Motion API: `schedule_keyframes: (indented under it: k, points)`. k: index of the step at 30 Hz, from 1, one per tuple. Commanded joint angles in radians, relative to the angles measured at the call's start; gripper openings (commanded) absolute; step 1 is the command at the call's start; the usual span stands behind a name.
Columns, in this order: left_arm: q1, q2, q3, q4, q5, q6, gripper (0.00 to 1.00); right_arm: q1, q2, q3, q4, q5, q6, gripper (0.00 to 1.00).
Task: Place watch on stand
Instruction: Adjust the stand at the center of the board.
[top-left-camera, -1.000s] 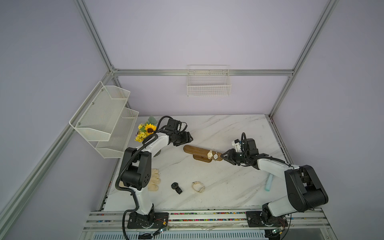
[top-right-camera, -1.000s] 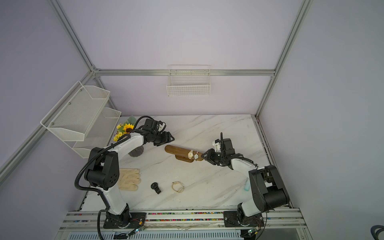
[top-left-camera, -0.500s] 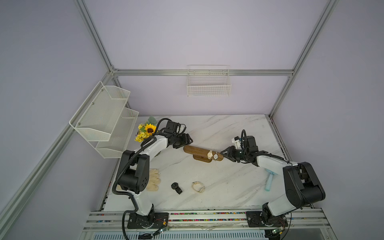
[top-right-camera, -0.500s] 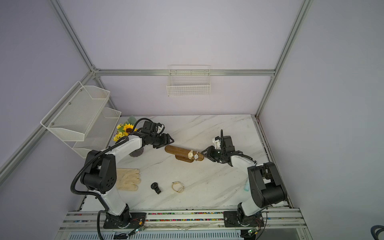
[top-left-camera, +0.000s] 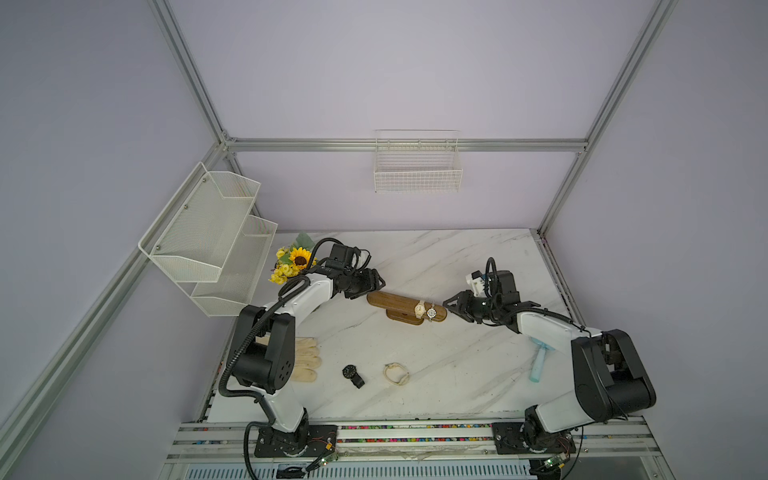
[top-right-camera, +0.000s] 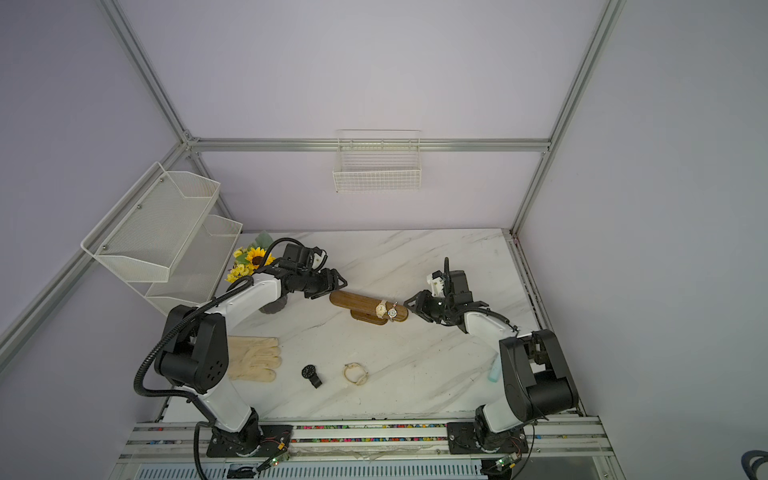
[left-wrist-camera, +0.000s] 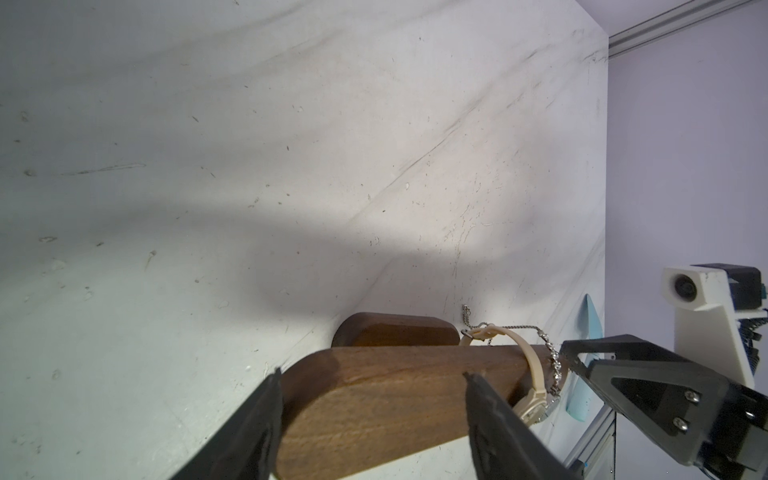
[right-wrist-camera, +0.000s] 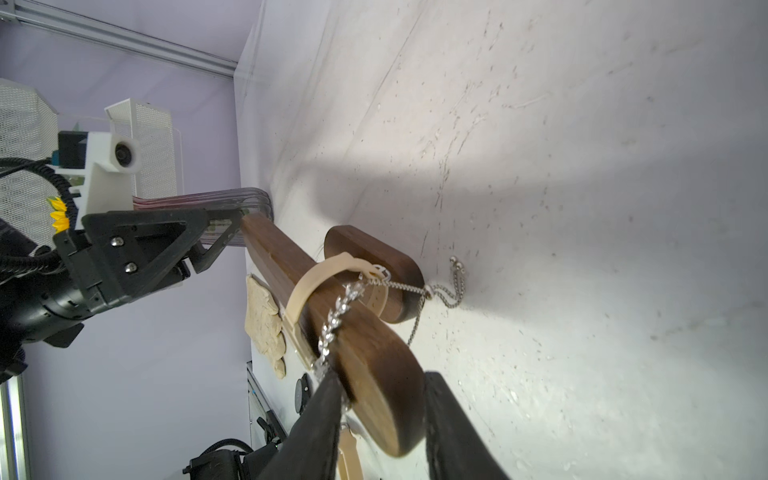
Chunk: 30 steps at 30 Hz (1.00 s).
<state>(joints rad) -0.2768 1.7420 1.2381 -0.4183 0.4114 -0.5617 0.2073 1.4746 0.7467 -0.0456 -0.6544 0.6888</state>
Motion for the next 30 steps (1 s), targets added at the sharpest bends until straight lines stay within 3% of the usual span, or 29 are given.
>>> schedule_keyframes:
  k: [1, 15, 30]
  points:
    - [0.004, 0.023, 0.035, 0.027, 0.019, 0.004, 0.69, -0.004, -0.065, -0.050, -0.022, -0.021, 0.026, 0.37]
    - [0.004, -0.031, -0.030, 0.041, 0.028, -0.014, 0.68, 0.020, -0.016, -0.094, 0.107, -0.057, 0.098, 0.38]
    - [0.004, -0.034, -0.040, 0.043, 0.019, -0.017, 0.68, 0.018, 0.012, -0.046, 0.071, -0.046, 0.058, 0.37]
